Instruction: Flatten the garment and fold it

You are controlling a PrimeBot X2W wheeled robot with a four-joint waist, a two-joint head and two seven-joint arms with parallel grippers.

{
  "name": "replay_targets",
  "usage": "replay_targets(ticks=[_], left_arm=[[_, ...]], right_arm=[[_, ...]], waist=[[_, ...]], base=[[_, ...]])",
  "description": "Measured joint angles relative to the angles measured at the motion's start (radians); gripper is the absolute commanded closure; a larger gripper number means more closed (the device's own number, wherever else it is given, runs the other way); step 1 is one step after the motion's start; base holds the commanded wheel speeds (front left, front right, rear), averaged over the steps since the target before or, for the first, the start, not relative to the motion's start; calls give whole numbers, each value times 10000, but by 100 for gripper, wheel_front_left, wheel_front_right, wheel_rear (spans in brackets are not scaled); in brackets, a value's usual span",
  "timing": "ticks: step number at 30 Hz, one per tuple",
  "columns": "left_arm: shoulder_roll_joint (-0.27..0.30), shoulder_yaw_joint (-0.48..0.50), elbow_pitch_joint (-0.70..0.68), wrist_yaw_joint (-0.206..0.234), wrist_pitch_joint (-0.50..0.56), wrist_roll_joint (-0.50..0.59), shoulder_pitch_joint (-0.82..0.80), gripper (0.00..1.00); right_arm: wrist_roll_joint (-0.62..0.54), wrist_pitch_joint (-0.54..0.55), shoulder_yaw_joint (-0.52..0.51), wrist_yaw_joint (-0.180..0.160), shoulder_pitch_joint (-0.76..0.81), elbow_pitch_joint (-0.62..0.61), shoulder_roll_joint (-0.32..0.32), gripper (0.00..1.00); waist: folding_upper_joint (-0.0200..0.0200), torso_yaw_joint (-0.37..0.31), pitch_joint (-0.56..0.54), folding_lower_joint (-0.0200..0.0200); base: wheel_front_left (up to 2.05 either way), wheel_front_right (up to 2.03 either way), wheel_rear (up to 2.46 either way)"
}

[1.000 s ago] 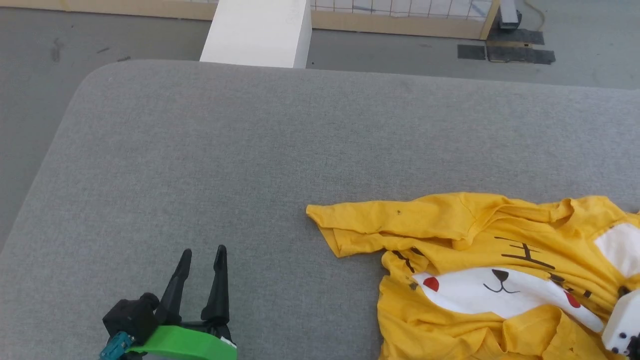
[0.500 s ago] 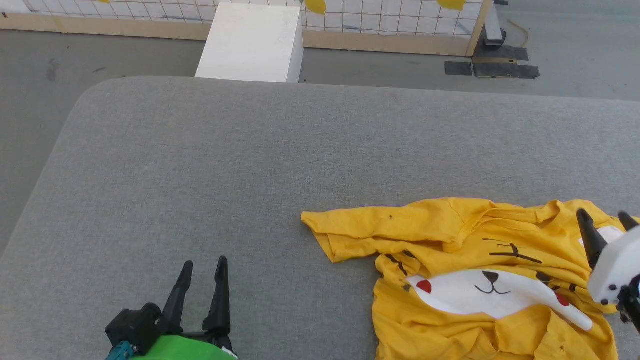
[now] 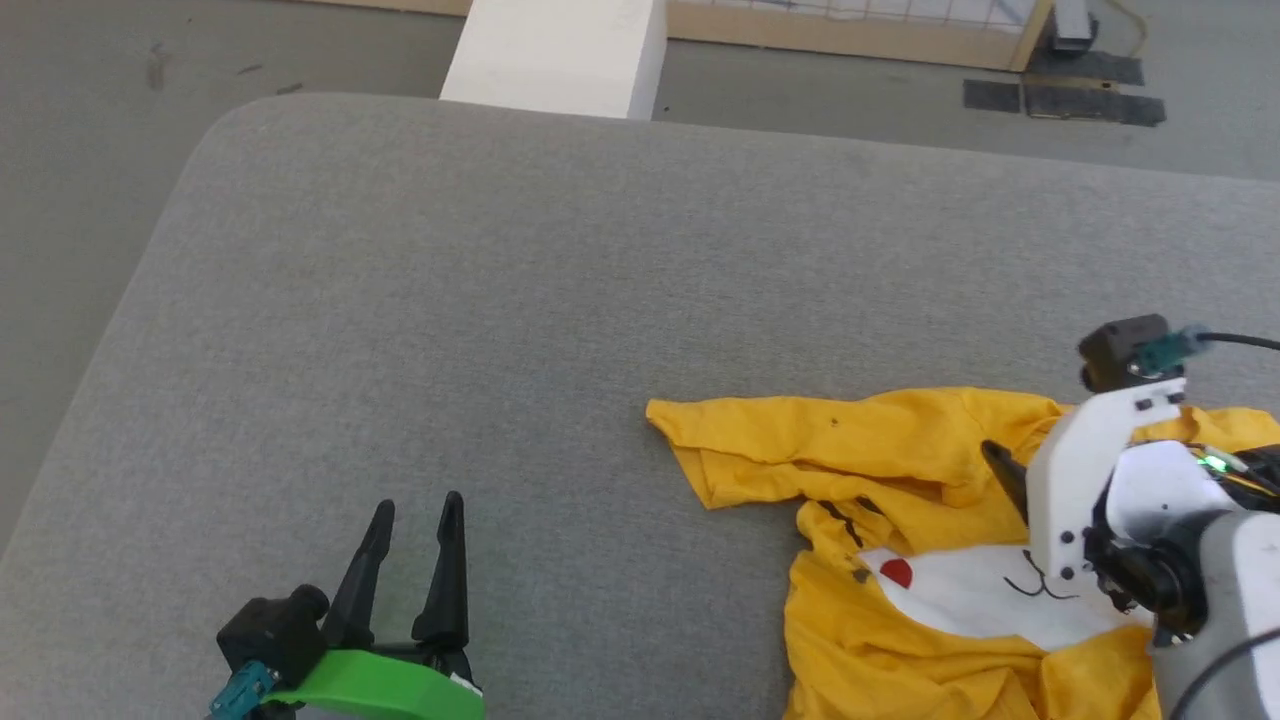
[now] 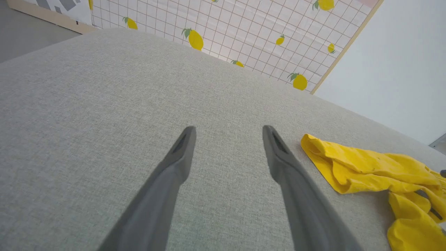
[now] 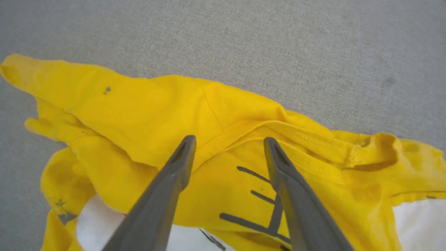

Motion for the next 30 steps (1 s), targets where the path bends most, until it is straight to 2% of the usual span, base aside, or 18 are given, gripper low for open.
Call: replay_targets(ticks=[5, 8, 9, 10, 11, 16, 23, 27, 30], left_arm=[[13, -27, 100, 0, 0, -21, -79, 0], [15, -52, 125, 0, 0, -23, -91, 0], [15, -54, 125, 0, 0, -25, -103, 0], [15, -44, 123, 0, 0, -25, -110, 0], [15, -29, 121, 0, 0, -25, -114, 0], [15, 171, 125, 0, 0, -23, -87, 0], [-21, -73, 130, 0, 0, -107, -142, 0], [-33, -284, 173, 0, 0, -330, -416, 0], [-25, -485, 270, 0, 0, -420, -670, 0]], right_arm=[[-228, 115, 192, -2, -291, 1565, 150, 0], [-418, -253, 171, -2, -411, 2224, 257, 3], [-500, -439, 159, -2, -519, 2395, 270, 51], [-556, -637, 148, -2, -602, 2504, 268, 70], [-619, -890, 71, -2, -706, 2606, 286, 100], [-648, -1465, 268, -2, -1196, 2683, 84, 100], [-719, -1335, 802, -2, -2647, 2393, -468, 100], [-951, -1421, 1365, -2, -3671, 2807, -385, 100], [-1218, -1747, 1595, 0, -4288, 3661, -128, 100]], waist=[[0, 356, 113, 0], [0, 533, 130, 0], [0, 586, 135, 0], [0, 625, 136, 0], [0, 665, 134, 0], [0, 642, 62, 0], [0, 683, 248, 0], [0, 820, 523, 0], [0, 1004, 730, 0]], base=[[0, 0, 0], [0, 0, 0], [0, 0, 0], [0, 0, 0], [0, 0, 0], [0, 0, 0], [0, 0, 0], [0, 0, 0], [0, 0, 0]])
